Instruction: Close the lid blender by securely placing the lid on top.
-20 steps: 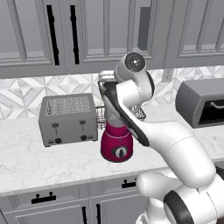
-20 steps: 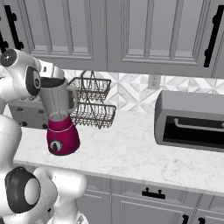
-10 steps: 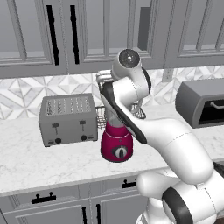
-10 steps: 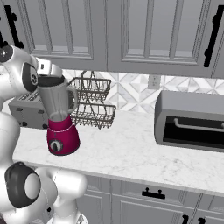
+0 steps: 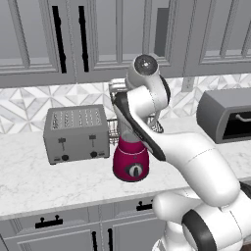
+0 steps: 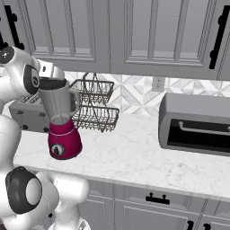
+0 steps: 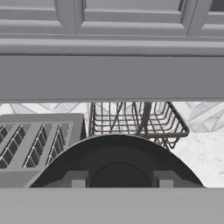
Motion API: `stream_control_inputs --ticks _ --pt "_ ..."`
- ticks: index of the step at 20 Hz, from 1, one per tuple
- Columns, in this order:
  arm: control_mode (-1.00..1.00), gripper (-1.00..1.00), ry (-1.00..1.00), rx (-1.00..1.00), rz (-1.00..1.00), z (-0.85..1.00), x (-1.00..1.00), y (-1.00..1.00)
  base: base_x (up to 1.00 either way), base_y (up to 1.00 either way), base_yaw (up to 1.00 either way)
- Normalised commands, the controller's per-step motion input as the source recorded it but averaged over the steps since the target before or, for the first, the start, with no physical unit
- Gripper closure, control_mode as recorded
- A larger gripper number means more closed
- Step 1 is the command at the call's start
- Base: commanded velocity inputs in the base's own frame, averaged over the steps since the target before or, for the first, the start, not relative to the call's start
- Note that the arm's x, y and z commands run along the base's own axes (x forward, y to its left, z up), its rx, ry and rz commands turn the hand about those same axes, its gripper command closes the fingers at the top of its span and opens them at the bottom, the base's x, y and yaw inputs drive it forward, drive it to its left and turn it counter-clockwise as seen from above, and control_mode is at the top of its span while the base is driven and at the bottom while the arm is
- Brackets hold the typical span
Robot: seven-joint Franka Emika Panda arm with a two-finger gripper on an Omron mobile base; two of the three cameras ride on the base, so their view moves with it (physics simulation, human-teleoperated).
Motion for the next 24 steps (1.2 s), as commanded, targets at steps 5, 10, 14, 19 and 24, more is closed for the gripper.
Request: stream_control_inputs --ticks 5,10,14,19,24 --pt "-1.0 1.0 0.0 0.0 0.0 -0.36 0.0 -0.26 0.0 0.0 0.0" --pt "-1.0 1.0 0.0 0.0 -0.02 -0.26 0.0 -0.36 0.0 0.0 0.0" --pt "-1.0 1.0 -0.01 0.0 -0.02 -0.24 0.0 -0.34 0.0 0.0 0.0" --pt "-1.0 1.0 0.0 -0.02 -0.03 -0.26 0.0 -0.3 0.0 0.0 0.0" --pt "-1.0 1.0 0.0 -0.03 -0.03 -0.16 0.0 -0.19 0.0 0.0 0.0"
